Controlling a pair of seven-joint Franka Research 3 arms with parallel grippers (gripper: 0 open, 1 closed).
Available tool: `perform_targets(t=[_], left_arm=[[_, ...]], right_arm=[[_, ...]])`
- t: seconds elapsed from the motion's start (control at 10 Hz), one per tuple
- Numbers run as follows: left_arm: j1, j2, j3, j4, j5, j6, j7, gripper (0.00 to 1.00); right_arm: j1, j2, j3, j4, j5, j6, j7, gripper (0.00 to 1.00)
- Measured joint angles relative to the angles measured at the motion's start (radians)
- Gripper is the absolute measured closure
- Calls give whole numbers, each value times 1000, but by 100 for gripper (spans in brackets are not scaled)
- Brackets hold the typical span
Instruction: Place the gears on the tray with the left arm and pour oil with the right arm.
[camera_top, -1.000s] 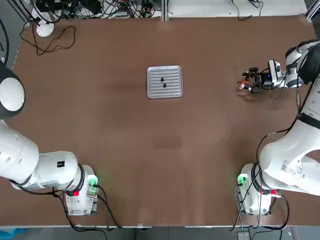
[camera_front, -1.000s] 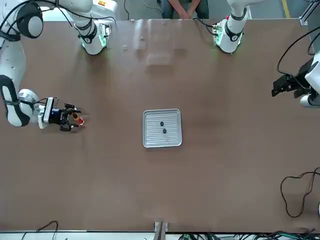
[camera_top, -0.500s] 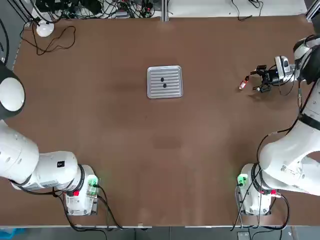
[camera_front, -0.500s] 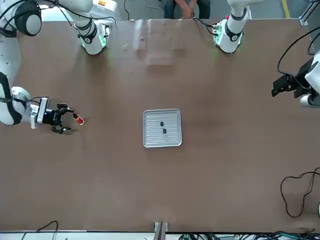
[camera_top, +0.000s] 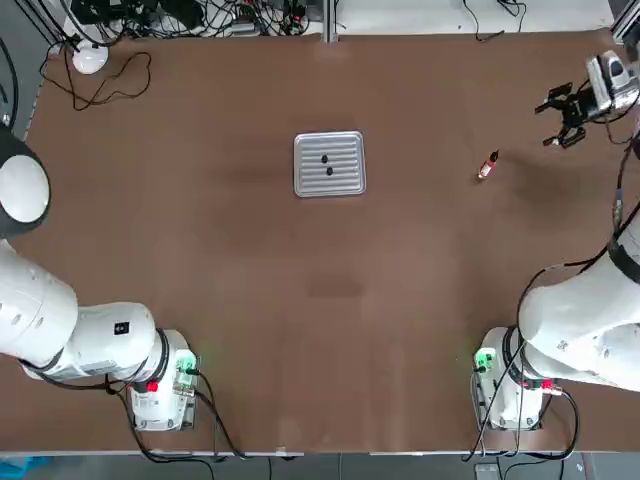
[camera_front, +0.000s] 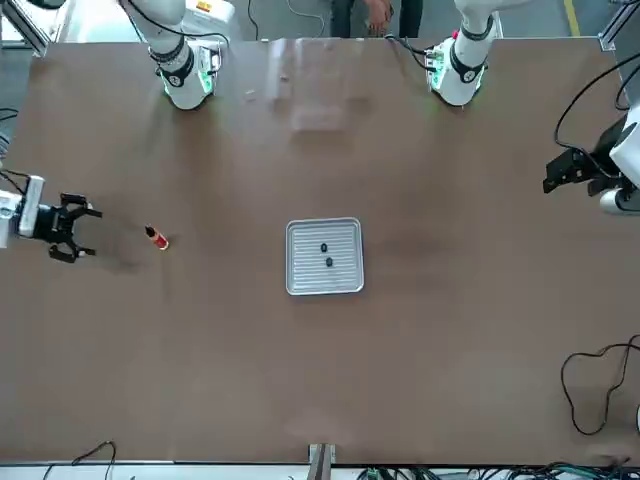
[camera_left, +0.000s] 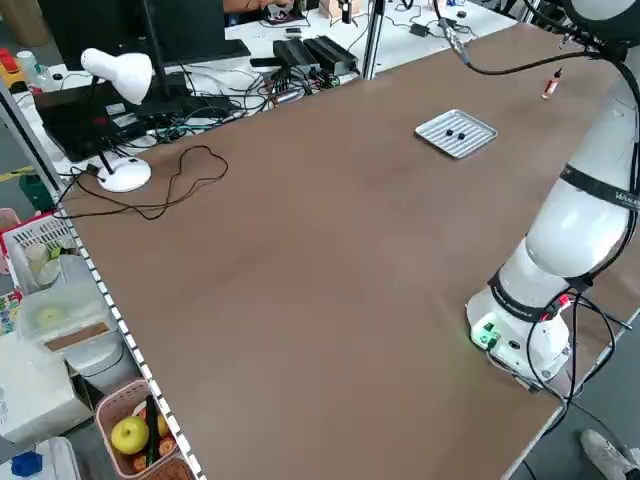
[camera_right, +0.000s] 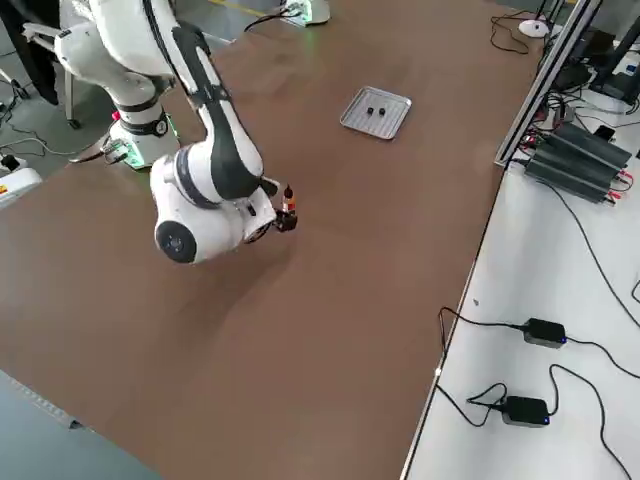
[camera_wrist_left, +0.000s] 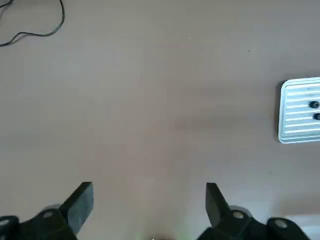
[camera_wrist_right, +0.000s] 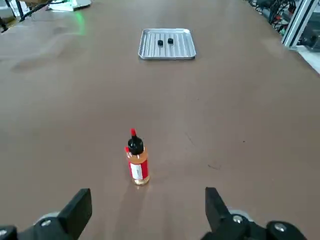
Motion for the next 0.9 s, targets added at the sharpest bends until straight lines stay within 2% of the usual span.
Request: perform_targets(t=[0.3, 0.5, 0.7, 0.9], left_arm=[[0, 0, 0, 0, 0, 0, 0, 1], [0, 0, -1, 0, 0, 0, 0, 1], [0, 0, -1, 0, 0, 0, 0, 1], [-1, 0, -2, 0, 0, 0, 0, 1]], right_arm=[[70, -172, 34, 46, -150, 2, 302, 0], [86, -255, 102, 123, -267, 9, 524, 0], [88, -325, 182, 223, -446, 14, 792, 0], [92, -401, 274, 255, -566, 14, 1106, 0]])
